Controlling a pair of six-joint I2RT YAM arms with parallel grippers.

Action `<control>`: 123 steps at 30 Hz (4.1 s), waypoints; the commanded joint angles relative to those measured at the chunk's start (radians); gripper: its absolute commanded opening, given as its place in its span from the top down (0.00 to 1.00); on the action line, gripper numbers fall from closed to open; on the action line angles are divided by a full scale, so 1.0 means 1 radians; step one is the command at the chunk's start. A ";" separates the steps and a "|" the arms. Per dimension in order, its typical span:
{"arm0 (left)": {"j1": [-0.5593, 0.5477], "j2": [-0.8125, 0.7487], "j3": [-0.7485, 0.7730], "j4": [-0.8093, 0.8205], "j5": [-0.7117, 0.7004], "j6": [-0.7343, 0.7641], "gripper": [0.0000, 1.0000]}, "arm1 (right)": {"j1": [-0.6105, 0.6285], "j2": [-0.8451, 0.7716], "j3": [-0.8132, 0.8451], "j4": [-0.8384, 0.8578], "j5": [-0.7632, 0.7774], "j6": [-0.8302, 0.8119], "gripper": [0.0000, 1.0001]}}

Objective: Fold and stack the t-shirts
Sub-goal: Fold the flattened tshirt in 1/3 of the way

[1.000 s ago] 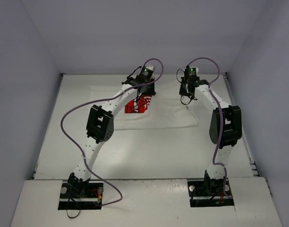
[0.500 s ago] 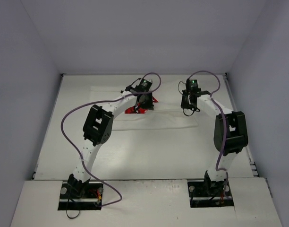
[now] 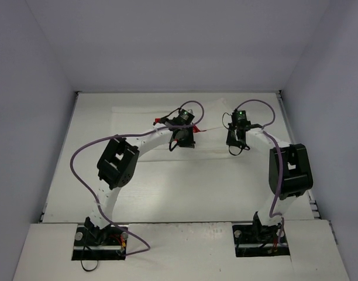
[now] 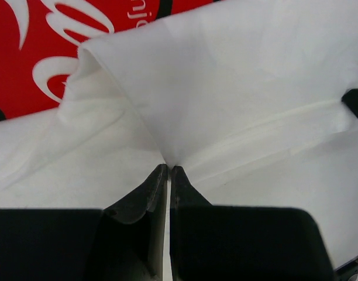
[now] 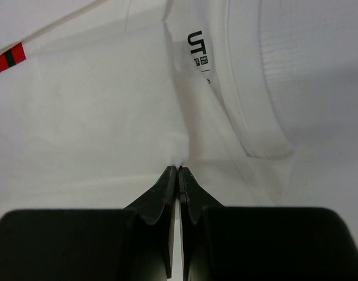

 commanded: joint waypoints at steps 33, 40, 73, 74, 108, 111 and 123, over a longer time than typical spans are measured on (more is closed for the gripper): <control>0.247 -0.460 -0.235 -0.178 -0.230 0.177 0.39 | 0.170 -0.083 0.188 0.016 0.007 -0.040 0.66; 0.481 -0.546 -0.474 -0.145 -0.198 0.211 0.40 | 0.252 0.072 0.216 0.093 -0.036 -0.028 0.78; 0.701 -0.284 -0.304 -0.117 -0.209 0.100 0.74 | 0.350 0.056 0.196 0.201 -0.070 -0.230 0.84; 0.701 -0.278 -0.298 -0.114 -0.208 0.104 0.77 | 0.361 0.058 0.208 0.201 -0.086 -0.261 0.84; 0.735 -0.158 -0.156 -0.128 -0.178 0.049 0.94 | 0.418 0.381 0.512 0.023 -0.626 -0.565 0.95; 0.741 -0.166 -0.164 -0.125 -0.179 0.056 0.71 | 0.419 0.408 0.534 0.013 -0.634 -0.571 0.96; 0.726 -0.323 -0.340 -0.116 -0.201 0.045 0.42 | 0.393 0.504 0.671 0.013 -0.552 -0.574 0.96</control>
